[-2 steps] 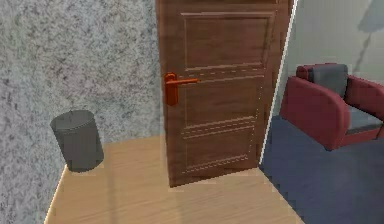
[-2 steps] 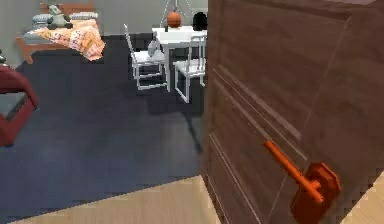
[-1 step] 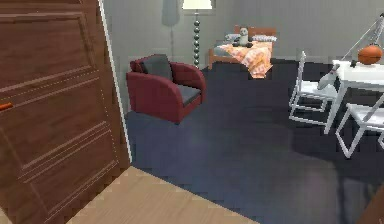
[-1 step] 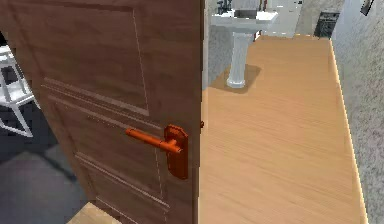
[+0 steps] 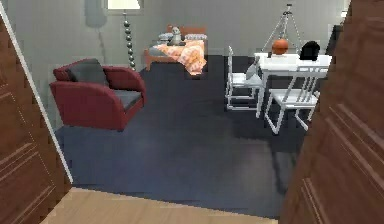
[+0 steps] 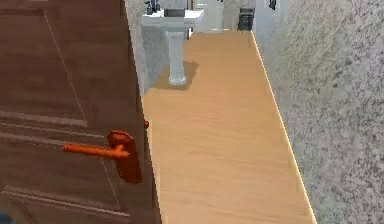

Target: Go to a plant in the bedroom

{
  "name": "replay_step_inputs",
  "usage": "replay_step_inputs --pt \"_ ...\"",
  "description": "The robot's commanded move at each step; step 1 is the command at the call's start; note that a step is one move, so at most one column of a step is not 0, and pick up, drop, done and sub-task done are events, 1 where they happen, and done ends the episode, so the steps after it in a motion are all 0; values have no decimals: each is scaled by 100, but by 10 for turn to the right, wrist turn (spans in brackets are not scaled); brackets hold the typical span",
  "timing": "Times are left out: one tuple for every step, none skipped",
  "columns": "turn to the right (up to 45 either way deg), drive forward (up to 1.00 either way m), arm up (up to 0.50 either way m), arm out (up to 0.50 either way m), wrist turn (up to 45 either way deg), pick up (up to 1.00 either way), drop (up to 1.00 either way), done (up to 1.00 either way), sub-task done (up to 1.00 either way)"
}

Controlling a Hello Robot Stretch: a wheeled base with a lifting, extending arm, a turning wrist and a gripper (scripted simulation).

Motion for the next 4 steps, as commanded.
replay_step_inputs --pt "0 100 0 0 0 0 0 0 0" --pt "0 100 0 0 0 0 0 0 0" --pt "30 0 0 0 0 0 0 0 0" --pt "0 75 0 0 0 0 0 0 0"
